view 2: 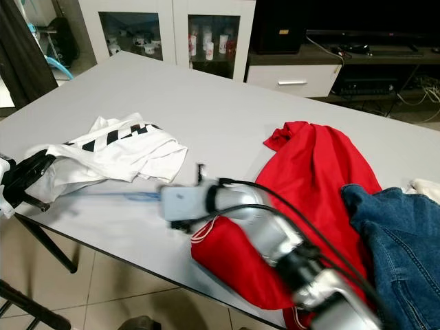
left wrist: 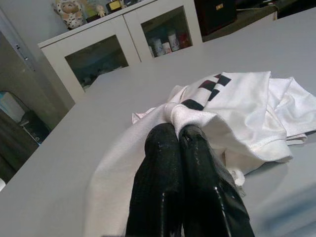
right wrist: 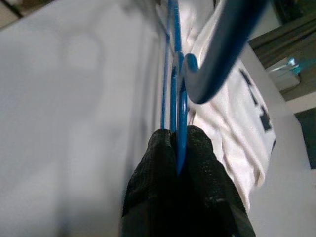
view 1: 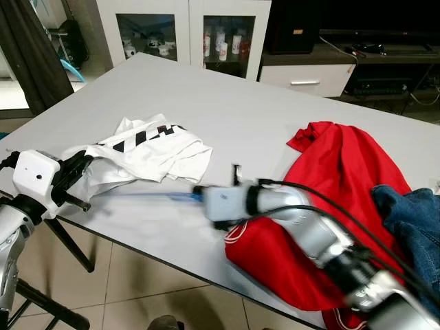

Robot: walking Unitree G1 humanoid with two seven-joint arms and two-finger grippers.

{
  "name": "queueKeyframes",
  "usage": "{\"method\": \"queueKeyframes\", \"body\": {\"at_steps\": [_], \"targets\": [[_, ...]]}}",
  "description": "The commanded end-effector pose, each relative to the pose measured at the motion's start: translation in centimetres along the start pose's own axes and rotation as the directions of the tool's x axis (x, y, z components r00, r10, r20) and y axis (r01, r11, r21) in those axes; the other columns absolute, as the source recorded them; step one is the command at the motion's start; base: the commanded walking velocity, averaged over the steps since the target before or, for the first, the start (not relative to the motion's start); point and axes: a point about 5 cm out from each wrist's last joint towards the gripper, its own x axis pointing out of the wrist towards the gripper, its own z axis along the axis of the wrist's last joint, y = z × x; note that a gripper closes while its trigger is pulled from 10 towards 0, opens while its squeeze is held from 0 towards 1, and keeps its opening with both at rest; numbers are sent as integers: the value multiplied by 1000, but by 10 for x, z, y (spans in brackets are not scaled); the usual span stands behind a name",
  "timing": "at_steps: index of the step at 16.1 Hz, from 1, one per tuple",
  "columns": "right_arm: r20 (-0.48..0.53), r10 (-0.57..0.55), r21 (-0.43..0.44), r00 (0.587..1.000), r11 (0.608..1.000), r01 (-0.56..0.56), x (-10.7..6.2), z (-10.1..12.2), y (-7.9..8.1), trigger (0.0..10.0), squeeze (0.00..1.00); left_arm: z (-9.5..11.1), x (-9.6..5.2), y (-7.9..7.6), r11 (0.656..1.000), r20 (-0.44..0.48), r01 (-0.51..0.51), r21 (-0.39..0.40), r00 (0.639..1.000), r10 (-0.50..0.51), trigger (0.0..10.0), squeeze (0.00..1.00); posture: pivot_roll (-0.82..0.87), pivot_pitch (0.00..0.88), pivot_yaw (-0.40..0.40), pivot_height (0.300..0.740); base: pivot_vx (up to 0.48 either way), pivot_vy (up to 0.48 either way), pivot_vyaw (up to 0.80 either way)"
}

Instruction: Hang hanger

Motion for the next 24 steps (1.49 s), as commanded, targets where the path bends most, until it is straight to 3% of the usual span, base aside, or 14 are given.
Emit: {"method": "queueKeyframes", "body": {"at_steps": [1,5,10,14,20,24], "targets": [[32,-13,-11,999,1000,13,-6,5,-6,10000,0,3,3,-4,1000,8,20,8,1000,-20,0,0,96,0,20,740,0,0,0],[64,-52,-12,997,999,53,3,16,-15,10000,0,5,10,-7,999,16,39,7,999,-39,0,0,83,0,26,740,0,0,0],[74,-85,-8,994,996,85,9,22,-17,10000,0,4,8,-5,999,12,40,11,999,-40,0,0,91,0,26,740,0,0,0],[62,-141,0,988,990,141,32,35,-22,10000,0,7,10,-5,999,20,43,17,999,-43,0,0,100,0,29,740,0,0,0],[93,-112,9,989,994,111,51,48,-15,10000,0,14,14,-7,998,45,55,29,997,-56,0,0,102,0,29,740,0,0,0],[84,-140,76,987,988,134,63,55,-18,10000,0,23,21,-16,994,75,100,37,992,-103,0,0,103,0,27,740,0,0,0]]}}
